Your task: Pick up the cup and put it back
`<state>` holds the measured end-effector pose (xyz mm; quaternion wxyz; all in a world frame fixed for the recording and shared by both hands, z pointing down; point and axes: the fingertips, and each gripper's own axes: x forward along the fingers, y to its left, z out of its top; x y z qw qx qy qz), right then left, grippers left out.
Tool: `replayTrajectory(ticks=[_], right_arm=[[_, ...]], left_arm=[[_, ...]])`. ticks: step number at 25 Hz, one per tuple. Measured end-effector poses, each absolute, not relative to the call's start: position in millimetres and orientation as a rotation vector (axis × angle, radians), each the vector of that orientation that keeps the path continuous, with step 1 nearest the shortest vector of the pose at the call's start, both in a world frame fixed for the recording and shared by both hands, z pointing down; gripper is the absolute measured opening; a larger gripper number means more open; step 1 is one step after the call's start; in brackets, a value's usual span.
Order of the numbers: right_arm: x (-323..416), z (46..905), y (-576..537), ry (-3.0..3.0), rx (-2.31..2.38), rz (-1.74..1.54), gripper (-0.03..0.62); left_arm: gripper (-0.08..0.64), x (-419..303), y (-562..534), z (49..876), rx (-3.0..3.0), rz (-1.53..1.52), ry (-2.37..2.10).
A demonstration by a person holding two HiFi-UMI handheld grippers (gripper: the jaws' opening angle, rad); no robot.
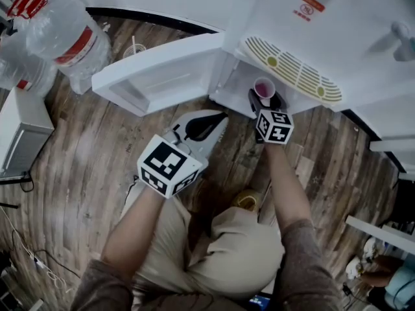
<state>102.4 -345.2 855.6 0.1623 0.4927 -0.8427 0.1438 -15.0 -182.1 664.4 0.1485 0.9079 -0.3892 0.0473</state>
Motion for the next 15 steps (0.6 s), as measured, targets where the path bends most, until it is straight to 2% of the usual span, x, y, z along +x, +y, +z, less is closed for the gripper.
replayTrajectory(ticks=[15], right_arm=[[115, 752, -260, -2.536, 1.283, 0.335, 0.285]], left_arm=[[0.002, 12, -185, 676, 2.647, 0.126, -1.019]])
